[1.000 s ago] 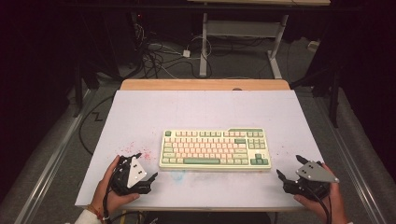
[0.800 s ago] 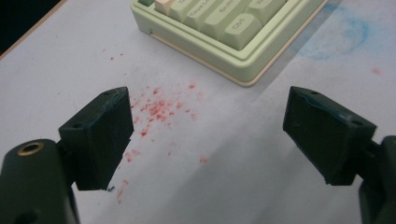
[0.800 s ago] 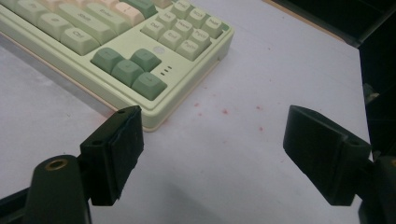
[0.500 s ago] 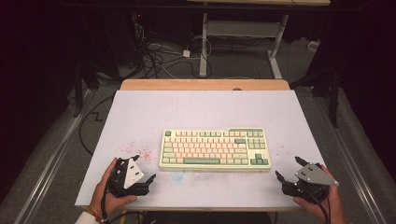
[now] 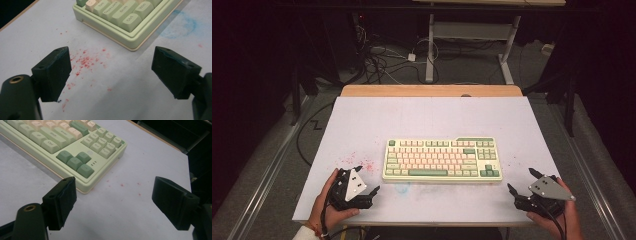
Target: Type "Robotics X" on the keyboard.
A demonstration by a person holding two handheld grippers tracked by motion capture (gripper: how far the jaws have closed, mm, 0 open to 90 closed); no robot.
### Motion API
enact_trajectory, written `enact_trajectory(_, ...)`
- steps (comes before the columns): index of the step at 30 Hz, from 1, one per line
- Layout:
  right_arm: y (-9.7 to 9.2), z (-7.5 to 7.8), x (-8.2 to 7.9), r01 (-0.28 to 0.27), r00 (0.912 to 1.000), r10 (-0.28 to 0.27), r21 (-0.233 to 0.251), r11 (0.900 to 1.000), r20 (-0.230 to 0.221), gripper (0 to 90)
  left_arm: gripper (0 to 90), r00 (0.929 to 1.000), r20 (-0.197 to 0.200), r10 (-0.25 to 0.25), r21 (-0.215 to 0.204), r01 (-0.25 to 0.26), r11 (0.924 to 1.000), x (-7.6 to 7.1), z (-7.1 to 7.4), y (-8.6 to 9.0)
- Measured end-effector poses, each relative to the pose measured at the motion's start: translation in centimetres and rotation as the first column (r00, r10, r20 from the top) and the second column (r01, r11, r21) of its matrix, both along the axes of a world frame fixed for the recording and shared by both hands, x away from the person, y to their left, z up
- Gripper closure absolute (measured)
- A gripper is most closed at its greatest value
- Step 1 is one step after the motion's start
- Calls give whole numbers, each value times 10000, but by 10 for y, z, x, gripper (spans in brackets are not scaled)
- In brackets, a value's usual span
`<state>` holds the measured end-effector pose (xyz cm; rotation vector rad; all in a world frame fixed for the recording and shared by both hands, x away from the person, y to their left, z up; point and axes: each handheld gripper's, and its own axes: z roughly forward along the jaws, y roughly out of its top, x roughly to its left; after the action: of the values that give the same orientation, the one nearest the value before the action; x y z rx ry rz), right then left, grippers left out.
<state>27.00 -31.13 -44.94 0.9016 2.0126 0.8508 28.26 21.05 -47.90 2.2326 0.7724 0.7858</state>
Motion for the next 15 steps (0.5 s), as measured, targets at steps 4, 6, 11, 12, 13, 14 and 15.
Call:
enact_trajectory(4, 0, 0, 0, -20, 10000, 20, 12, 10000, -16, 201, 150, 10000, -9, -3, -5, 3, 10000, 0, 0, 0)
enact_trajectory(6, 1, 0, 0, -50, 10000, 50, -41, 10000, -4, 201, 150, 10000, -5, 15, -33, -15, 10000, 0, 0, 0)
enact_trajectory(11, 2, 0, -1, -102, 9999, 102, -43, 9999, 6, 199, 150, 10000, 7, 53, -85, -53, 9999, 0, 0, 0)
enact_trajectory(12, 2, 0, -1, -103, 9999, 103, -20, 9999, 16, 199, 150, 10000, 7, 62, -93, -62, 9999, 0, 0, 0)
enact_trajectory(13, 2, 0, -1, -112, 9999, 112, -9, 9999, 18, 199, 150, 10000, -20, 67, -112, -67, 9999, 1, 1, 1)
enact_trajectory(14, 3, 0, -1, -146, 9999, 146, -10, 9999, 6, 199, 150, 10000, -29, 94, -135, -94, 9999, 1, 0, 1)
enact_trajectory(15, 3, 0, 0, -163, 9999, 163, -22, 9999, -5, 199, 150, 9999, -38, 98, -94, -98, 9999, 2, 1, 1)
